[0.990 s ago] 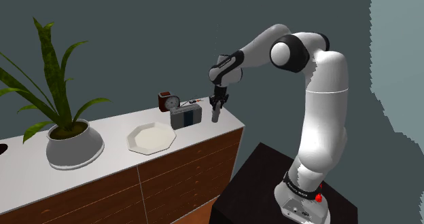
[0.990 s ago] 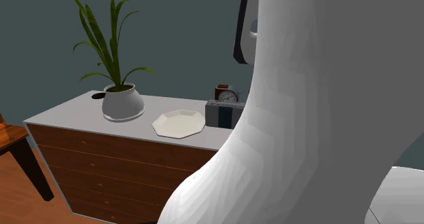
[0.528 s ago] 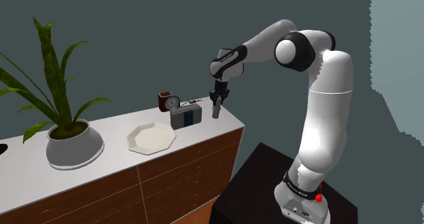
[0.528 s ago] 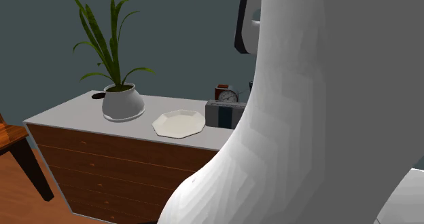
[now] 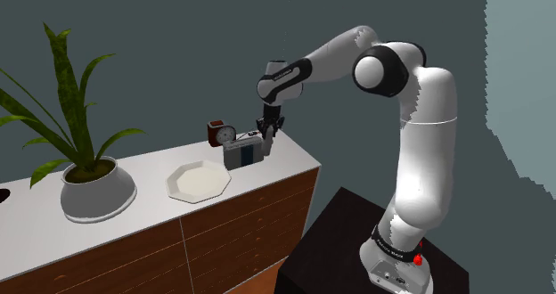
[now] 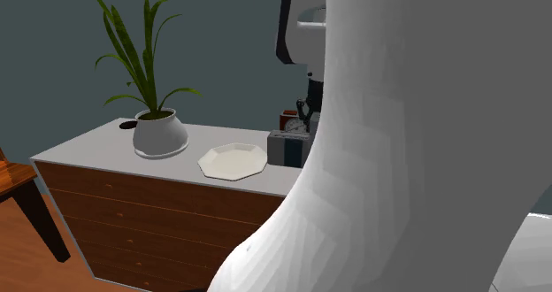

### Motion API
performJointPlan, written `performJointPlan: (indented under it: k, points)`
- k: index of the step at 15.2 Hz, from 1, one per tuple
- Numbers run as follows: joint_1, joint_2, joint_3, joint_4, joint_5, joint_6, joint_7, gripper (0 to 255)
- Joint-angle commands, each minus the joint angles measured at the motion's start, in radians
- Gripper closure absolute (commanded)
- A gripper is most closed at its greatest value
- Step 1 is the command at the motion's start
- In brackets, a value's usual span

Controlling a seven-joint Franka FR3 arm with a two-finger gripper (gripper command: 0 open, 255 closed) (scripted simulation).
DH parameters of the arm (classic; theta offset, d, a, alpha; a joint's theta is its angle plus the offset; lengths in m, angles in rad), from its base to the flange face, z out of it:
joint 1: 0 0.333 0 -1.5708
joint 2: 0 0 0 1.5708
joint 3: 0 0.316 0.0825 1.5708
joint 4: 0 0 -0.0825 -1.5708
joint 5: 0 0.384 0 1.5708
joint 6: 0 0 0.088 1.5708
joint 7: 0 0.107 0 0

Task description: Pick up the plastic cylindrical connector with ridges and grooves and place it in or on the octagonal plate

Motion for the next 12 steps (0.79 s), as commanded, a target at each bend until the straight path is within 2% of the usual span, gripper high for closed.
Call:
performJointPlan:
  k: [1, 7, 12]
  points:
    - [0.029, 0.012, 0.013, 0.029, -0.004, -0.014, 0.047, 255]
    - [0.102, 0.091, 0.047, 0.174, -0.011, -0.076, 0.166, 255]
    - [0.157, 0.182, 0.071, 0.338, -0.016, -0.146, 0.259, 255]
